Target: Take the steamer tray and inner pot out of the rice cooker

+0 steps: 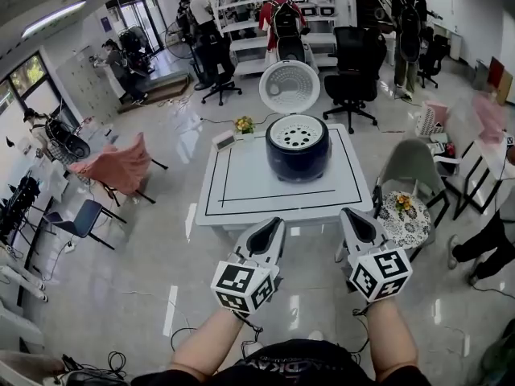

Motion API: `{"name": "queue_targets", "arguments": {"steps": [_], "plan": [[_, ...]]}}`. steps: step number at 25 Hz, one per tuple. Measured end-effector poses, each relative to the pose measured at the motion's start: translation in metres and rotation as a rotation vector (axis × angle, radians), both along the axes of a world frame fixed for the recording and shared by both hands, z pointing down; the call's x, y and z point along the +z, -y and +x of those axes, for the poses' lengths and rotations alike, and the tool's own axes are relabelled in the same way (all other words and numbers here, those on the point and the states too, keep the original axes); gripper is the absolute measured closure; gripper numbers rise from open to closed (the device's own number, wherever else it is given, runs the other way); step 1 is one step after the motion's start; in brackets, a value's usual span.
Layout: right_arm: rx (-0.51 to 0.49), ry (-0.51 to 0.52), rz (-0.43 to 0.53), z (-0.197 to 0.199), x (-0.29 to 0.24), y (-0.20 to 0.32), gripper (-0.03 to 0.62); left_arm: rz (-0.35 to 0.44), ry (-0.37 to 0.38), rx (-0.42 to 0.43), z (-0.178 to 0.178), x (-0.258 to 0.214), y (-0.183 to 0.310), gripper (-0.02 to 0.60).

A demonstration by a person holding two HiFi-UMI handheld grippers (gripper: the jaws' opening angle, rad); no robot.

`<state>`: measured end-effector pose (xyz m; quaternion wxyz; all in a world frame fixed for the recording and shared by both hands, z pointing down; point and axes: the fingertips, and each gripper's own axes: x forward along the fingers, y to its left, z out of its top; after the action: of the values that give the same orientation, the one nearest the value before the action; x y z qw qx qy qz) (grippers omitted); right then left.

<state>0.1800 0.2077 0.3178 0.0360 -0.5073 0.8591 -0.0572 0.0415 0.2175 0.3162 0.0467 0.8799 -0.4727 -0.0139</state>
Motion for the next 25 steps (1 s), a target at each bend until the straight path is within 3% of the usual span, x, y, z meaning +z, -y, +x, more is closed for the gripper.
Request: {"name": "queue_targets", "arguments": {"steps": [6,12,19,25], "plan": [[-0.053,-0.005,-0.002,0.023,0.005,0.005,0.575,-0.010,0.002,-0.015,0.028,0.005,0.008,0.521],[-0.094,-0.011,0.002,0.045,0.009,0.011,0.536,-0.009,0.012,-0.039,0.055,0.009,0.015,0.429],[-0.095,0.001,0.017,0.062,0.006,0.017,0.453,-0.014,0.044,-0.038,0.076,0.011,0.022,0.332],[-0.077,0.013,0.009,0.073,0.007,0.031,0.444,-0.018,0.044,-0.031,0.085,0.013,0.040,0.294]]}}
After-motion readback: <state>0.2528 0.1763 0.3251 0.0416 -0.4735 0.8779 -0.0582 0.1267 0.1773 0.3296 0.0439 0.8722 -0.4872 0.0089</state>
